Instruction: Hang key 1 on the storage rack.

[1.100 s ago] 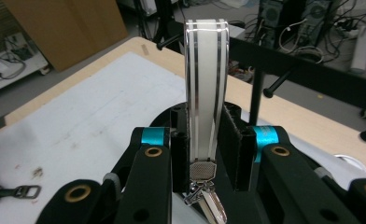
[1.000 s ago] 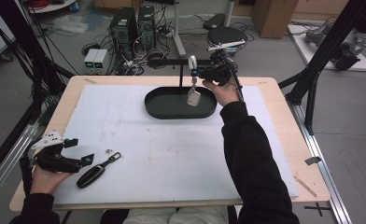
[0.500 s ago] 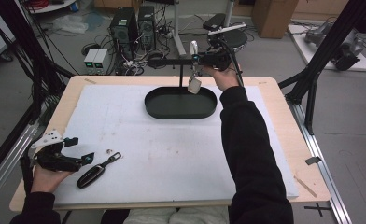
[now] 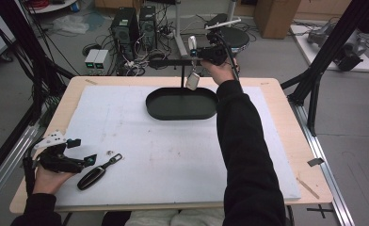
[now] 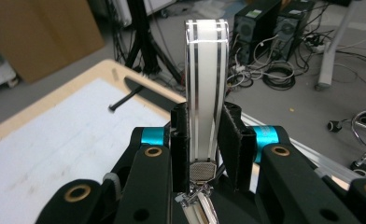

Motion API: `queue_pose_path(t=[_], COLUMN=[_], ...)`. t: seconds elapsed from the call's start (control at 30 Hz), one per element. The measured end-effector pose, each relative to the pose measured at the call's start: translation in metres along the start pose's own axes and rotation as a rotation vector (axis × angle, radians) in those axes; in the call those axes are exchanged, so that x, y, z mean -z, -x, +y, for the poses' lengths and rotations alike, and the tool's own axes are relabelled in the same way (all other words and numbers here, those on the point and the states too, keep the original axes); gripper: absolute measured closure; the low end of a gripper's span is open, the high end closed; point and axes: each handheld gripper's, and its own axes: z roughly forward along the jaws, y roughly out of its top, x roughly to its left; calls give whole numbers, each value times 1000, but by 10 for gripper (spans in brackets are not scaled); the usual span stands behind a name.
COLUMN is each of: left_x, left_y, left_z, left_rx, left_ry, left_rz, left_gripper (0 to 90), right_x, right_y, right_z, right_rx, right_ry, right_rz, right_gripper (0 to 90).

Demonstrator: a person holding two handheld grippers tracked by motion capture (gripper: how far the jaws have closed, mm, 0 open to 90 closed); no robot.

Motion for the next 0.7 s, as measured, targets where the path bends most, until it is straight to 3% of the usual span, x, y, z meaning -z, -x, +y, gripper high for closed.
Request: queue_pose_path(t=[0.23,0.37,0.7], left_x=[0,0,-1], left_y=[0,0,-1], left_z=[0,0,0], left_rx=[-1,-1,3], left_ry=[-1,0,2], left_rz=[0,-1,0], left_gripper=[17,17,17], right_x=[-8,-12,-26], right_y=[8,8,11], right_z=[1,0,2], right_rx=[-65,-62,-98], right_ry=[35,38,77], right_rz=[-32,-36,-108], right_gripper=[751,751,749])
